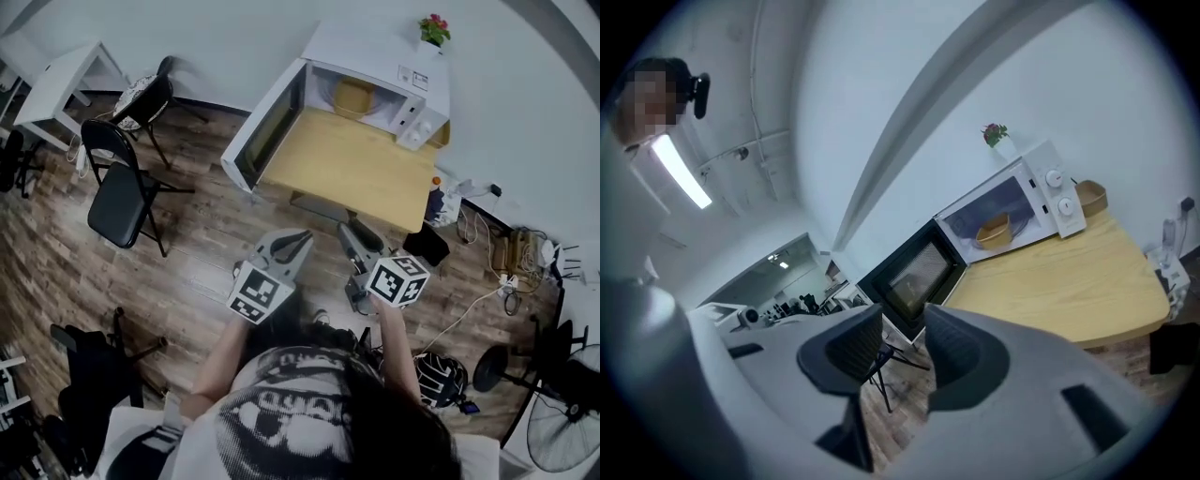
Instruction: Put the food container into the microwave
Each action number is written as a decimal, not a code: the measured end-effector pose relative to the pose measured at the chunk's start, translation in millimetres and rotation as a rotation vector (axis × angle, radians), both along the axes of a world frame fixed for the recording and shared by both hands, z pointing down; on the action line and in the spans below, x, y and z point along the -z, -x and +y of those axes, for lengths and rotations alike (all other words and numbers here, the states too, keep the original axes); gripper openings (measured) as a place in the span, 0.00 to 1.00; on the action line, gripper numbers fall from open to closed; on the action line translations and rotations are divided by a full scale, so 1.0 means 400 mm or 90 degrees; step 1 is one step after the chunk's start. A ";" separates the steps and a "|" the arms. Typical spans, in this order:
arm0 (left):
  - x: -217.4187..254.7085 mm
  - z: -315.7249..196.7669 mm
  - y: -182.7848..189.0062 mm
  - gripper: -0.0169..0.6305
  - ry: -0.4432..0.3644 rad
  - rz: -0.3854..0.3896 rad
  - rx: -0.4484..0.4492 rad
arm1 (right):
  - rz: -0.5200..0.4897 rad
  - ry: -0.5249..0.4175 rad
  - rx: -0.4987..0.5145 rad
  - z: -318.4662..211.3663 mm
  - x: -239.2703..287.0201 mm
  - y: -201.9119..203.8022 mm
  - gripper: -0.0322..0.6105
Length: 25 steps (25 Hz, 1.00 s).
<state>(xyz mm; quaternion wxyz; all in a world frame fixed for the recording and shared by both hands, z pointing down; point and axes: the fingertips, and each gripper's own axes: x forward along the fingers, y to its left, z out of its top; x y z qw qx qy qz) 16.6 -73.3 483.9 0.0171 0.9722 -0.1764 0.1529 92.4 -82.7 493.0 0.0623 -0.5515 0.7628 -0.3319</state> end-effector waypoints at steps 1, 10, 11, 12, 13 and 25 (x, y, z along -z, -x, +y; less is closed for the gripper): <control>0.006 0.022 -0.008 0.05 -0.003 0.000 0.001 | 0.014 -0.007 0.006 0.024 0.008 -0.004 0.26; 0.027 0.260 -0.028 0.05 -0.014 -0.005 0.026 | 0.074 -0.066 0.043 0.254 0.053 0.002 0.11; 0.028 0.285 -0.025 0.05 -0.015 -0.005 0.031 | 0.076 -0.071 0.047 0.279 0.055 0.005 0.10; 0.028 0.309 -0.024 0.05 -0.016 -0.006 0.034 | 0.078 -0.076 0.050 0.303 0.057 0.007 0.08; 0.028 0.332 -0.023 0.05 -0.017 -0.006 0.038 | 0.079 -0.080 0.054 0.325 0.058 0.008 0.06; 0.025 0.527 -0.010 0.05 -0.032 -0.015 0.071 | 0.097 -0.099 0.105 0.504 0.049 0.032 0.05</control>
